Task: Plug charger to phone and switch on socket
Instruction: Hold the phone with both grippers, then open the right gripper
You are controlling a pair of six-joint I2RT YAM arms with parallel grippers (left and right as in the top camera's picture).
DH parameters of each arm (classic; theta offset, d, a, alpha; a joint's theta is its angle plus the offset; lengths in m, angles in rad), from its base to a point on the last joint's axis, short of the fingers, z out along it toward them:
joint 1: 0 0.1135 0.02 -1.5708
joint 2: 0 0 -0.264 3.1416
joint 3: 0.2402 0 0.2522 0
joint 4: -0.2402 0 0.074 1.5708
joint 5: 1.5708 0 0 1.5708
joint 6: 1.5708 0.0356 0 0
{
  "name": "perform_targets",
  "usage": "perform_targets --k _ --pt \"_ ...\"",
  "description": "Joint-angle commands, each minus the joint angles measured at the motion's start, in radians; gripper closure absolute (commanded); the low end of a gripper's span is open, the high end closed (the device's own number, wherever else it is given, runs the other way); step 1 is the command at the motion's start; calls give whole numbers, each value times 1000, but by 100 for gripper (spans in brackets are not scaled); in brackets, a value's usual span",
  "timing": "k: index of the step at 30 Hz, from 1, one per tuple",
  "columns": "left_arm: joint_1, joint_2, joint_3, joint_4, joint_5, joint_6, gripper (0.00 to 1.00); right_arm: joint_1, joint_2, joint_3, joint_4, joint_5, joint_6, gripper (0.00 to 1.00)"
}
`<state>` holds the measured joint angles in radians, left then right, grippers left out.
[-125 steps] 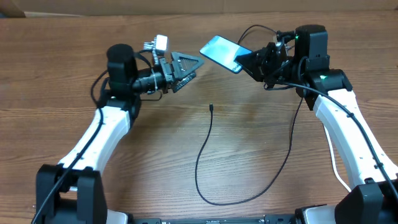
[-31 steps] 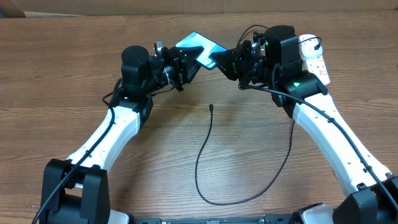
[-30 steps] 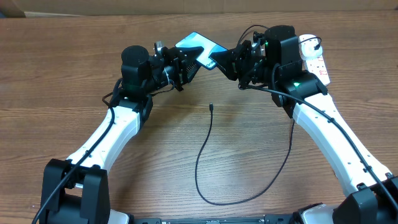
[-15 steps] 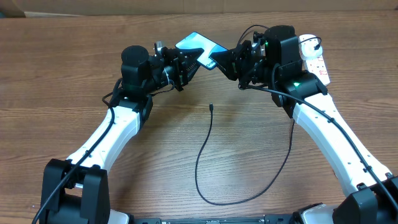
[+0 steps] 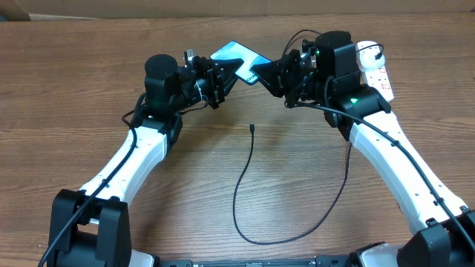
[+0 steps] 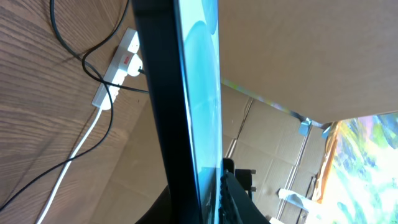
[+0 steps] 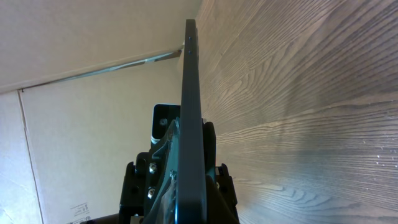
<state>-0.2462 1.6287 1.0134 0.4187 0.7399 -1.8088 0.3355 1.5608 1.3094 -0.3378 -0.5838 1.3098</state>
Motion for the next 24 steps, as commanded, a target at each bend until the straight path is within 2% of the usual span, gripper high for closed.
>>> perform_targets --k 1,7,22,24 --pt "6 8 3 5 10 -6 86 6 -12 12 14 -14 3 96" --pt "6 8 3 5 8 -6 85 6 -12 12 14 -20 4 96" --pt "6 8 3 5 8 -6 89 6 -12 12 14 -23 3 96" --pt "6 8 3 5 8 -6 91 6 -12 12 14 -23 3 92"
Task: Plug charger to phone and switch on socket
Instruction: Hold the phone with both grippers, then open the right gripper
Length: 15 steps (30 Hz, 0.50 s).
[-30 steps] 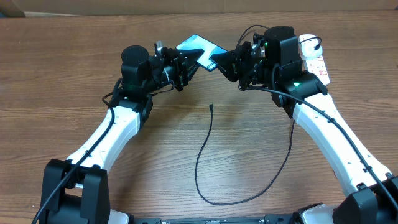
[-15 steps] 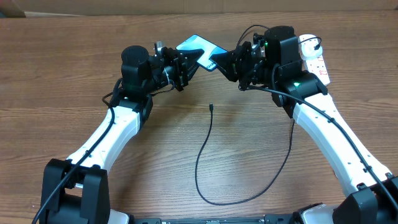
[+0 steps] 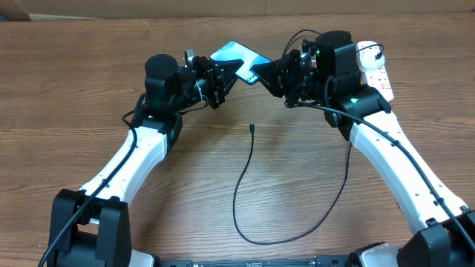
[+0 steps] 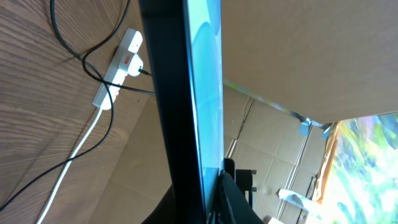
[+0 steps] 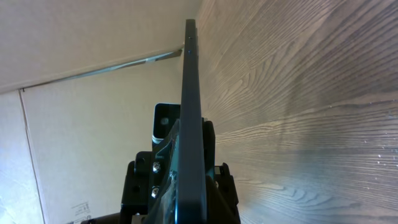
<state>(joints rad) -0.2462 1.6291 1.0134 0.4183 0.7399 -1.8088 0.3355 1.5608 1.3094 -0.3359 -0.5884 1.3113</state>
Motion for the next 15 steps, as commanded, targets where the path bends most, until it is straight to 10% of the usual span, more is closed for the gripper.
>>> perform_targets --k 1,11,15 --pt "6 7 3 5 8 -6 92 6 -12 12 12 -19 2 89" --pt "6 7 3 5 8 -6 95 6 -12 12 12 -35 2 70" --pt "8 7 3 5 7 -2 96 6 -12 12 13 -40 -5 24"
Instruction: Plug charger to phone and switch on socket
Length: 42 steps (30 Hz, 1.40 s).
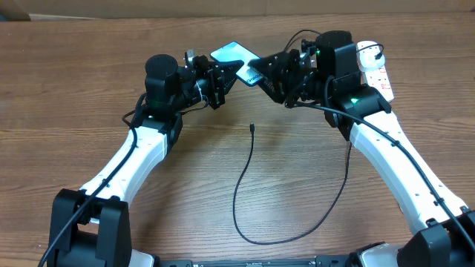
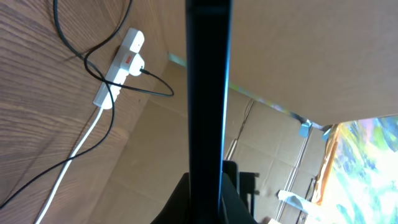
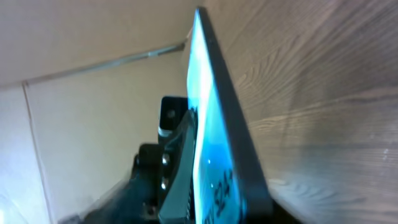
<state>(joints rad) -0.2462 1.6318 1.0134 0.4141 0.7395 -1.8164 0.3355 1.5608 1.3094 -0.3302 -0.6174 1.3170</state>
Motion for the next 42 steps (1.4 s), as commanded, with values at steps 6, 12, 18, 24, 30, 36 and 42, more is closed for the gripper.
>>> perform_targets --k 6,12,18,24,30,36,42 --pt "39 5 3 9 12 61 96 6 -12 12 -12 -7 -122 9" --pt "76 5 3 9 39 208 96 4 -12 12 -44 -3 -251 7" --pt "136 5 3 10 172 351 96 -18 -12 12 -218 89 -361 7" --pt "231 5 3 8 301 524 96 -42 -12 12 -331 180 -607 7" --pt "279 5 3 -75 425 767 96 -35 -12 3 -391 185 -759 0" --pt "280 5 3 -369 382 971 96 -10 -10 -63 -418 233 -824 0" --pt "280 5 3 -440 361 1000 96 12 -9 -117 -441 256 -848 0"
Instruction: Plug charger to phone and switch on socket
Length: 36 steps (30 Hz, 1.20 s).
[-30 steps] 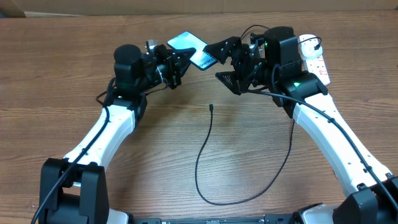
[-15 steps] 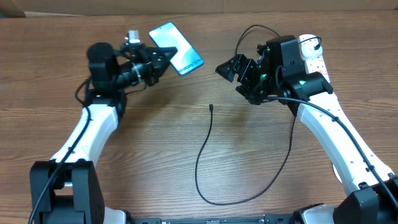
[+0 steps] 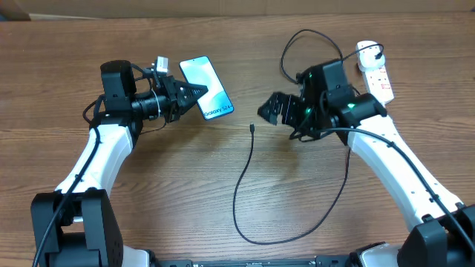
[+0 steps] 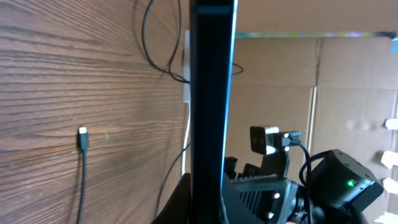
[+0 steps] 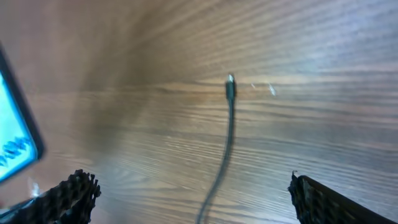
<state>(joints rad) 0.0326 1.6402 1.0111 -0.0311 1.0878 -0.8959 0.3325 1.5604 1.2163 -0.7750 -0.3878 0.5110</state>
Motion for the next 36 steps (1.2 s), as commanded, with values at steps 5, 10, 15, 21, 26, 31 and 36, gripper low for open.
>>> perform_targets --k 5,10,15,21,26,31,36 --pt "1 -4 5 -17 24 81 96 47 -3 -34 -8 45 -42 0" --pt "1 -4 5 -98 -2 110 96 105 15 -35 -50 232 -42 9" --pt "23 -4 5 -122 -77 111 96 147 48 -34 -42 284 -49 19" --pt "72 -4 5 -131 -79 130 96 152 114 -34 28 295 -58 25" --pt "72 -4 5 -168 -107 171 96 152 171 -34 101 257 -131 30" --pt "72 -4 5 -220 -179 171 96 152 211 -34 148 256 -130 41" --pt "72 -4 5 -227 -179 187 96 152 233 -34 191 257 -126 53"
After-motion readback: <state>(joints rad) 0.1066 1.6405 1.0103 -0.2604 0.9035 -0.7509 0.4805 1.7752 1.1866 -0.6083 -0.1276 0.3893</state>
